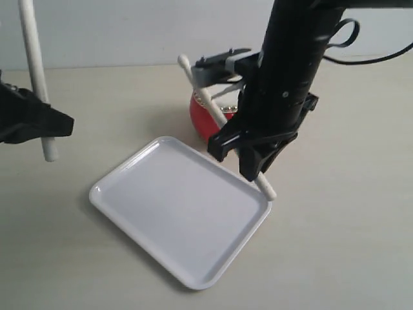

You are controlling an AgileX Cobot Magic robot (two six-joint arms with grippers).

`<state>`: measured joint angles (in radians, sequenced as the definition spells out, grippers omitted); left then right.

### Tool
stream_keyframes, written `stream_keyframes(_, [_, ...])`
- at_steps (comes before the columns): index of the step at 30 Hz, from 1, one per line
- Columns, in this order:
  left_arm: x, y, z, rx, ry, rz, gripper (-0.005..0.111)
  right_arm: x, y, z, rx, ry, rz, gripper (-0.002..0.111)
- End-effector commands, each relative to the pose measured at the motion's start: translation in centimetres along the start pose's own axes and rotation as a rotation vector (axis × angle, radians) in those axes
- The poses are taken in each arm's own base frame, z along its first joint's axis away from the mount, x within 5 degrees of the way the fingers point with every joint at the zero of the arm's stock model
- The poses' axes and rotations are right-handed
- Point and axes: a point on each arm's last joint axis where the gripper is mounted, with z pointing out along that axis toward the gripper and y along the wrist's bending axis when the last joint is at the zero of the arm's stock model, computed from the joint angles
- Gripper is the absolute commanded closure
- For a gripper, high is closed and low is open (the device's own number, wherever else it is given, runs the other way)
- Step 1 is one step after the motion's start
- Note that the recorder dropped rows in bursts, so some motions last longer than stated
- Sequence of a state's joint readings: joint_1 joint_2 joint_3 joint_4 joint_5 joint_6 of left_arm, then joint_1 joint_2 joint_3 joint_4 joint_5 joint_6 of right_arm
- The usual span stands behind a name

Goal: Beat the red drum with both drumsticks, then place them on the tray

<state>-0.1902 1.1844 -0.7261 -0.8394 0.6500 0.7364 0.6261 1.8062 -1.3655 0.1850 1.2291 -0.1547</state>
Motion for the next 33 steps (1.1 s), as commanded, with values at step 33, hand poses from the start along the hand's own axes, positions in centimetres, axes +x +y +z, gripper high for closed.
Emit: stream_keyframes(33, [4.7,-1.6,-4.4,-0.06,-0.203,0.037,0.107,-6.2,1.6,9.3,0.038,0.165,-0.288,0.108])
